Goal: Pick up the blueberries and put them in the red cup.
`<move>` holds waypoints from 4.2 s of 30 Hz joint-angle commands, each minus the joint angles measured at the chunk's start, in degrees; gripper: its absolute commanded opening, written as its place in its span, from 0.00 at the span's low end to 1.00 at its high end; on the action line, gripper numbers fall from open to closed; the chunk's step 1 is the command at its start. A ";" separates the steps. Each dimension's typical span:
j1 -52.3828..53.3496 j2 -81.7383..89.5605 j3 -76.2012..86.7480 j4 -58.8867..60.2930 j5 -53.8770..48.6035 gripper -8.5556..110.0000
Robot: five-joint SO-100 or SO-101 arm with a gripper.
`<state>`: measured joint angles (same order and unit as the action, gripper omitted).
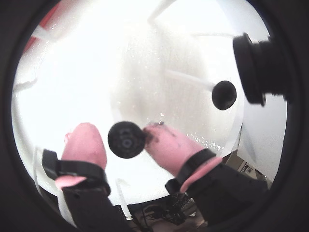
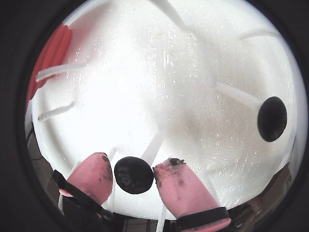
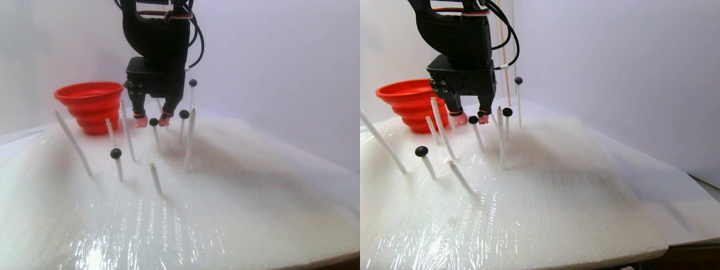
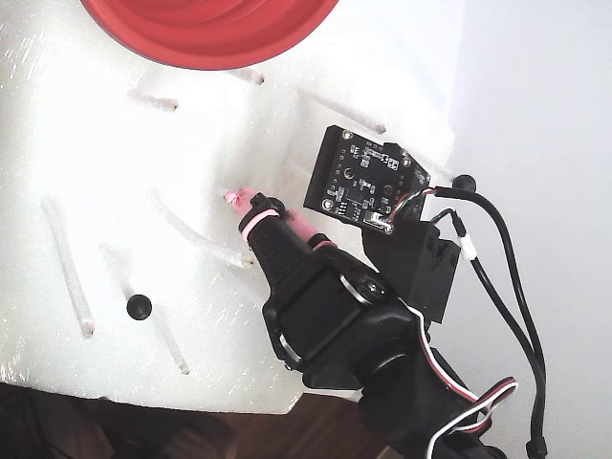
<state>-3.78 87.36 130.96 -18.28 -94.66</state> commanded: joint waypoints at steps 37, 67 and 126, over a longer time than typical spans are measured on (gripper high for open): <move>-0.62 9.49 2.02 0.97 -1.58 0.17; -6.06 23.03 1.49 9.40 -0.70 0.17; -18.11 9.67 -10.81 -3.69 5.27 0.23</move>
<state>-20.83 95.01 123.13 -20.57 -89.56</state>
